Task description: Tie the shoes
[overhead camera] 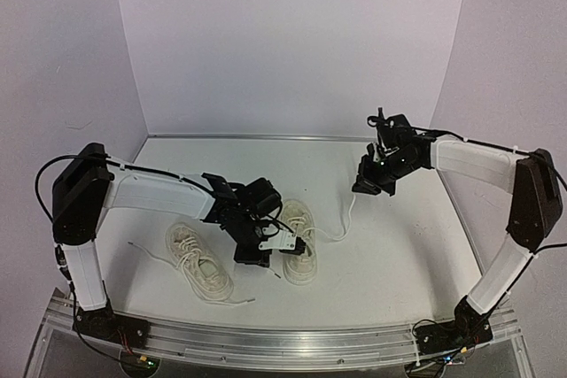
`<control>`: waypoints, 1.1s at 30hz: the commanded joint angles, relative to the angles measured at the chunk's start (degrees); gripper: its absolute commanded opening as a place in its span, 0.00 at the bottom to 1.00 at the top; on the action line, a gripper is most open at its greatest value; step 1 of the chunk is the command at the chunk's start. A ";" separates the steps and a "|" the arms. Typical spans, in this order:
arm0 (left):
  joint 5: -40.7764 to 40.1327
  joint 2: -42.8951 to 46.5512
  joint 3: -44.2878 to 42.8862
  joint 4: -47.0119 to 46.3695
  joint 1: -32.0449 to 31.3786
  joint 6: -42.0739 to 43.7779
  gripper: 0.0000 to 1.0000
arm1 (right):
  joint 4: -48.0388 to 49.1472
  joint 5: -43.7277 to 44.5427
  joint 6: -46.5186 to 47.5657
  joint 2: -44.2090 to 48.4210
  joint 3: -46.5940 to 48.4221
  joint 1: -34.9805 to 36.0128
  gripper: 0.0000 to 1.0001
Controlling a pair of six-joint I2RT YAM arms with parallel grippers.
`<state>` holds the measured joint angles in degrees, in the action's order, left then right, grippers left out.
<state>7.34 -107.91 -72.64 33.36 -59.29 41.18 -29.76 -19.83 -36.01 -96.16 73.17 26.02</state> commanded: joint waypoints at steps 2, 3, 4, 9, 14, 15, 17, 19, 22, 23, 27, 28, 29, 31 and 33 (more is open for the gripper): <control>0.97 -2.02 0.83 -0.91 -0.56 4.55 0.35 | 0.41 -0.73 -0.70 3.20 -0.92 -0.52 0.00; 1.23 -2.23 1.14 -0.97 -0.56 4.65 0.35 | 0.39 -0.75 -0.77 3.33 -0.98 -0.48 0.00; 1.51 -2.38 1.39 -0.96 -0.56 4.68 0.35 | 0.32 -0.82 -0.82 3.48 -1.01 -0.46 0.00; 0.97 -3.78 2.67 -1.09 -0.57 4.74 0.32 | 0.32 -1.21 -1.35 4.71 -1.10 -0.65 0.00; 0.18 -5.79 1.25 0.57 -0.57 3.33 0.18 | 0.21 -2.11 -1.03 6.54 -0.01 -0.64 0.00; 0.09 -5.78 1.08 0.77 -0.61 3.25 0.15 | 0.22 -2.27 -0.84 6.76 0.47 -0.63 0.00; 0.18 -5.25 0.72 0.90 -0.63 3.01 0.07 | 0.12 -2.70 -0.44 7.12 1.45 -0.63 0.00; 0.27 -4.63 -0.82 2.60 -0.57 2.39 0.00 | 0.00 -3.37 -0.16 7.35 2.50 -0.65 0.00; -0.26 -2.20 -3.14 4.59 -0.65 -0.97 0.00 | 0.18 -5.66 0.41 7.28 4.21 -0.63 0.00; -0.25 -0.63 -3.65 4.90 -0.69 -2.55 0.00 | 0.25 -6.74 0.65 7.20 4.98 -0.62 0.00; 0.64 7.36 -3.95 4.83 -1.21 -8.69 0.00 | 2.12 -10.91 0.51 6.59 8.60 -0.63 0.00; 0.72 9.35 -3.81 4.71 -1.38 -10.20 0.00 | 3.01 -11.95 0.16 6.36 9.51 -0.61 0.00; 0.53 11.42 -3.48 4.51 -1.62 -11.73 0.00 | 3.89 -12.90 -0.41 6.00 10.54 -0.57 0.00; -0.58 14.88 -2.47 3.95 -2.37 -14.09 0.00 | 5.92 -14.99 -1.51 5.09 12.23 0.06 0.00; -1.80 18.81 -0.95 3.16 -3.55 -15.84 0.00 | 7.42 -16.50 -2.32 3.20 14.70 1.78 0.00</control>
<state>7.17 -98.50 -73.76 37.45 -60.82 32.01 -27.64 -31.23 -36.70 -90.81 82.51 25.86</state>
